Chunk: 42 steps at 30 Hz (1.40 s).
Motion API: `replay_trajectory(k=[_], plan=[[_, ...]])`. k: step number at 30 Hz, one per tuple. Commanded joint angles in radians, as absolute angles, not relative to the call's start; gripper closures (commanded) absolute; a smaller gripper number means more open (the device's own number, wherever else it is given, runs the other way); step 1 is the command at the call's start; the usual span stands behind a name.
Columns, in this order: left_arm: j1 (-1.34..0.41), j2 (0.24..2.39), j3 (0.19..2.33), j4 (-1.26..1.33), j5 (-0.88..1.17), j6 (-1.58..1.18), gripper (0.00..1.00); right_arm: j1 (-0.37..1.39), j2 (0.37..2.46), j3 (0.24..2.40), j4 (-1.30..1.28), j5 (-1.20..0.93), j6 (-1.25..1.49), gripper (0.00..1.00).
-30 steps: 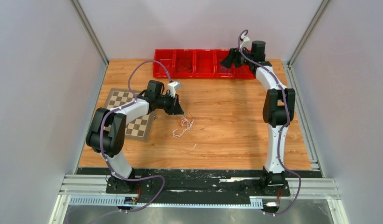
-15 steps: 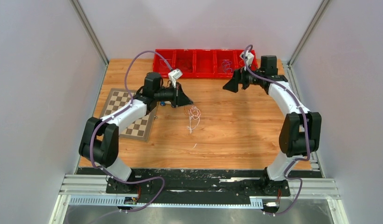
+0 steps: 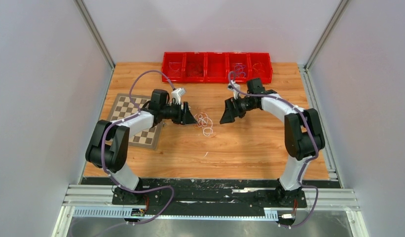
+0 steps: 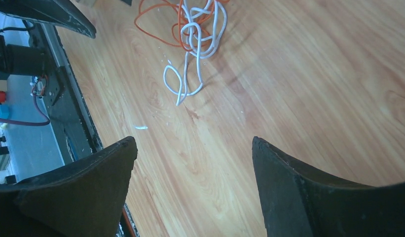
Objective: Untangle the cables
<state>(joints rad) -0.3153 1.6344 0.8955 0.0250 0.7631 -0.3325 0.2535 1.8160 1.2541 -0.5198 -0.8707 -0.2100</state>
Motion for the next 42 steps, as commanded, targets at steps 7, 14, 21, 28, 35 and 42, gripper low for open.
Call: replay_trajectory(k=[7, 14, 21, 28, 35, 42], plan=[[-0.303, 1.712, 0.952, 0.035, 0.711, -0.336, 0.28, 0.406, 2.032, 1.423, -0.440, -0.749, -0.147, 0.16], [-0.312, 1.813, 0.998, 0.053, 0.701, -0.326, 0.31, 0.455, 2.110, 1.443, -0.421, -0.752, -0.140, 0.30], [-0.318, 1.812, 1.005, 0.031, 0.691, -0.295, 0.87, 0.448, 2.060, 1.348, -0.417, -0.722, -0.187, 0.60], [-0.304, 1.539, 0.899, -0.064, 0.696, -0.124, 1.00, 0.326, 1.843, 1.154, -0.459, -0.657, -0.355, 1.00], [-0.229, 1.338, 0.872, -0.110, 0.650, -0.104, 1.00, 0.121, 1.739, 1.128, -0.571, -0.607, -0.471, 1.00], [-0.075, 1.277, 0.914, -0.143, 0.636, -0.087, 1.00, -0.121, 1.782, 1.236, -0.664, -0.558, -0.496, 1.00]])
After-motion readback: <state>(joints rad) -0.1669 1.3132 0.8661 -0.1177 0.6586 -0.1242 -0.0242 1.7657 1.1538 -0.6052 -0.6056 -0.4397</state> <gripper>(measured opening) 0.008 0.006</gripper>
